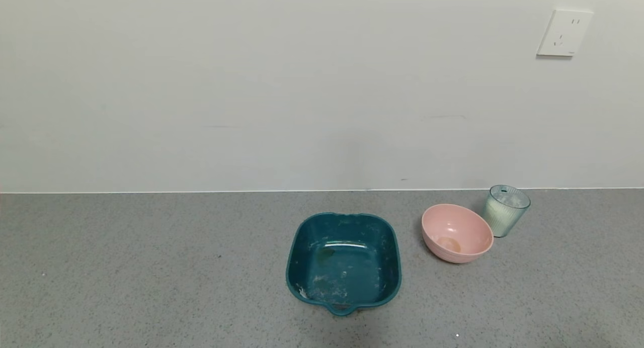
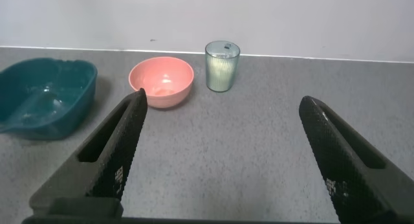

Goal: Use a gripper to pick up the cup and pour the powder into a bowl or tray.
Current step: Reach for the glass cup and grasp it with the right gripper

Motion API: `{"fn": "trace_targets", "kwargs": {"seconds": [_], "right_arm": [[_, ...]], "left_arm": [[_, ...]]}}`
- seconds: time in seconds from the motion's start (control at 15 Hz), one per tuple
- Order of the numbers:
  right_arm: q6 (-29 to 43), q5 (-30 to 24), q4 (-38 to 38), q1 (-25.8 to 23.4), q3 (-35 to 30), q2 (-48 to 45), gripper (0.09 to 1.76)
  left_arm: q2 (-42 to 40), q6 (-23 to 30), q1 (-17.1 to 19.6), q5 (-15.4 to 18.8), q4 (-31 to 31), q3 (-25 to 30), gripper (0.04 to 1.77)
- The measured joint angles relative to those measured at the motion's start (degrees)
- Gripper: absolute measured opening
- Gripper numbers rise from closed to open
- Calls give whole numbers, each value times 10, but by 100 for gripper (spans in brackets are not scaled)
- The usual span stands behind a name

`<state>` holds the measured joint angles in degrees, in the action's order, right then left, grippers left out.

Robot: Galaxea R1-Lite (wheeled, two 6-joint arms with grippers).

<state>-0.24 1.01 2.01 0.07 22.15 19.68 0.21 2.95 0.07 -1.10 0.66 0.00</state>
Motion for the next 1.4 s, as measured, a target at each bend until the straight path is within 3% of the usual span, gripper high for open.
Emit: {"fn": "trace_targets", "kwargs": {"seconds": [0.2, 0.4, 0.67, 0.93, 1.13, 1.4], "right_arm": [[5, 1, -43, -1, 59, 127, 171], [19, 1, -112, -7, 73, 256, 171], [36, -13, -225, -27, 32, 412, 171], [39, -77, -361, -76, -26, 553, 171], [32, -123, -442, -113, -40, 649, 171], [-14, -133, -513, -124, -42, 743, 171]], "left_arm": [[0, 0, 0, 0, 0, 0, 172], [0, 0, 0, 0, 0, 0, 172], [0, 0, 0, 0, 0, 0, 172], [0, 0, 0, 0, 0, 0, 172], [0, 0, 0, 0, 0, 0, 172], [0, 0, 0, 0, 0, 0, 172]]}}
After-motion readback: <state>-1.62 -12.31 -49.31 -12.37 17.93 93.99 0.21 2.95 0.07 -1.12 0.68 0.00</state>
